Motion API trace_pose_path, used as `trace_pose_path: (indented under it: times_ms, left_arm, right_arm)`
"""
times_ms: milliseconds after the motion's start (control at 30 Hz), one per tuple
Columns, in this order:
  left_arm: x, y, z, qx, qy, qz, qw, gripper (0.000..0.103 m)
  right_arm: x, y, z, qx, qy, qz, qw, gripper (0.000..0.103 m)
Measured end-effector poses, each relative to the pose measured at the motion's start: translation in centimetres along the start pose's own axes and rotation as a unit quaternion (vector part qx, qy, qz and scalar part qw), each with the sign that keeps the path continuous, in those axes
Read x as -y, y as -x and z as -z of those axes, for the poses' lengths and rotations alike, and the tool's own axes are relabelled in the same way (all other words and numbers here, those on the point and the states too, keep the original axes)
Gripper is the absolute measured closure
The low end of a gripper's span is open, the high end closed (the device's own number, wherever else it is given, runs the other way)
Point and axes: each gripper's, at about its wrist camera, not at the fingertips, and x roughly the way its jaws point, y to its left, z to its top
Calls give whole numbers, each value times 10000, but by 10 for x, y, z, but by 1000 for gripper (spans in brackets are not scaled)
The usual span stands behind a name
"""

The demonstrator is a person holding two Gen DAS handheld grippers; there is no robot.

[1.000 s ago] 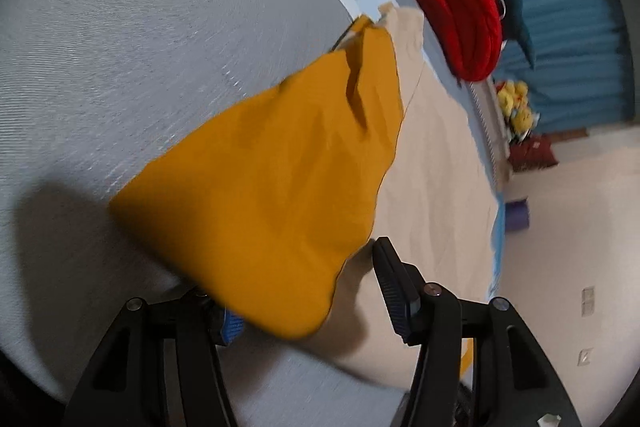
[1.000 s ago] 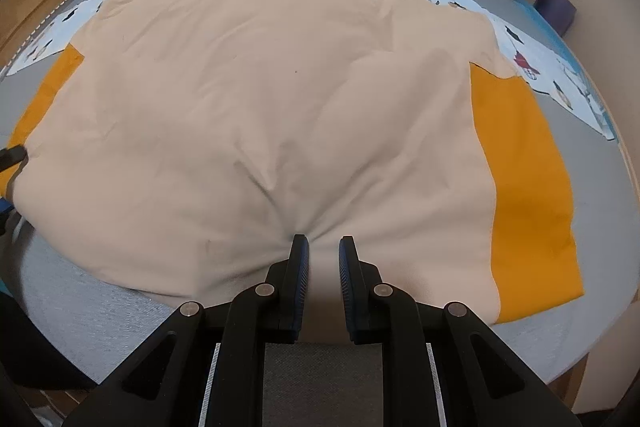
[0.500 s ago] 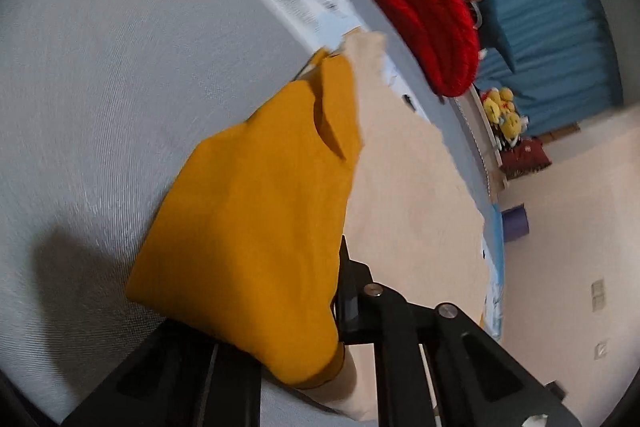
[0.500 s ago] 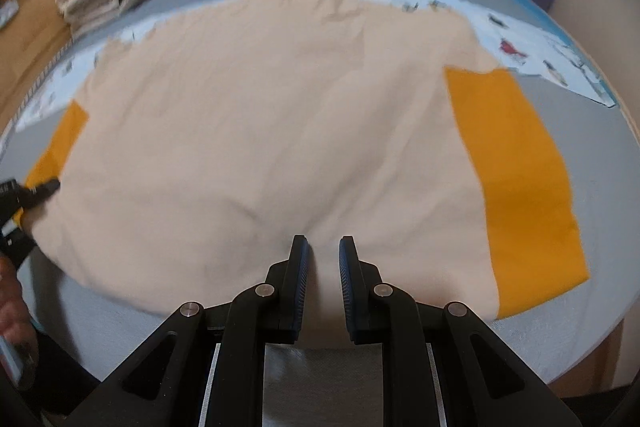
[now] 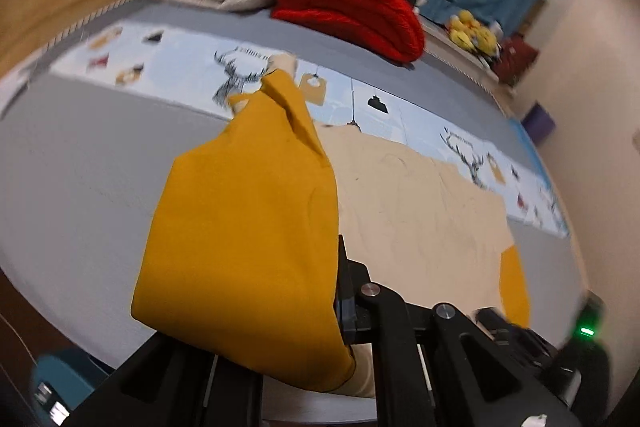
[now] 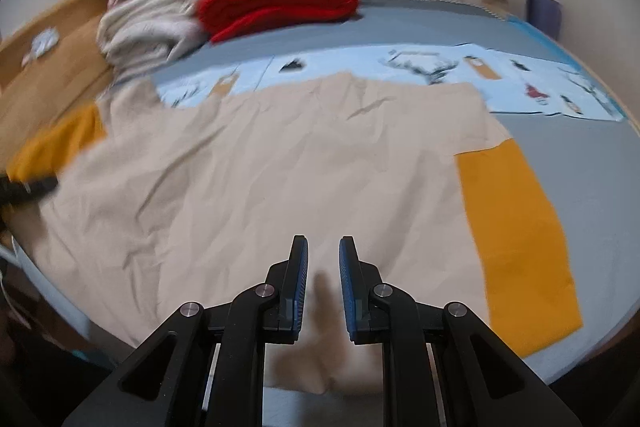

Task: Fold large clothes
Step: 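Grasp the orange-lined corner with the left gripper and lift it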

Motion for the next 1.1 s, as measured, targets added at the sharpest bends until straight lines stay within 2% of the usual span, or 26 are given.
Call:
trace_pose_path:
  times_ms: [67, 100, 200, 267, 367, 433, 467, 500, 567, 667, 733, 800, 867, 967, 1067, 1100]
  left_arm:
    - [3, -3, 7, 20, -114, -45, 9999, 94]
    - [6, -4, 9, 35, -40, -52, 10000, 94]
    - [24, -1, 7, 275, -117, -10, 9996, 94]
    - [38, 1, 3, 343, -246, 56, 9991, 94]
    - [69, -1, 1, 426, -640, 73, 9970, 94]
    - [96, -2, -1, 486, -869, 189, 9948, 94]
    - [104, -2, 0, 506, -953, 217, 9939, 94]
    - [120, -3, 0, 529, -1109, 250, 9921, 94]
    - [150, -5, 3, 557, -1371, 374, 9883, 94]
    - [188, -10, 9, 540, -1728, 549, 9819, 94]
    - [219, -14, 16, 511, -2003, 710, 9758, 95]
    - [249, -19, 24, 489, -2330, 867, 9674, 95]
    - [276, -27, 34, 395, -2627, 993, 9589, 95]
    - [313, -50, 57, -87, -3042, 1245, 9444, 95]
    - [344, -82, 86, -797, -3451, 1377, 9250, 93]
    - [352, -94, 97, -1097, -3631, 1402, 9146, 91]
  right_arm:
    - [-16, -44, 12, -914, 481, 17, 9946, 86]
    - [-14, -54, 14, -1027, 526, 1, 9933, 86]
    - [-3, -48, 5, -1015, 121, -197, 9946, 85]
    - [6, -29, -6, -745, 11, -365, 9965, 85]
    - [32, 14, -29, -52, 61, -402, 9992, 81]
    - [54, 46, -48, 397, 112, -365, 9985, 73]
    - [71, 65, -59, 695, 100, -316, 9970, 62]
    - [89, 82, -69, 921, 88, -298, 9953, 46]
    - [118, 114, -86, 1314, 218, -260, 9908, 30]
    - [166, 153, -99, 1690, 643, 38, 9835, 28]
    - [196, 160, -101, 1674, 542, 217, 9842, 28]
    - [222, 159, -96, 1652, 172, 432, 9852, 28]
    - [240, 152, -94, 1358, -123, 601, 9888, 29]
    - [258, 156, -93, 1399, -324, 589, 9879, 30]
    - [267, 148, -90, 1054, -463, 325, 9928, 30]
    - [270, 146, -90, 989, -484, 223, 9937, 30]
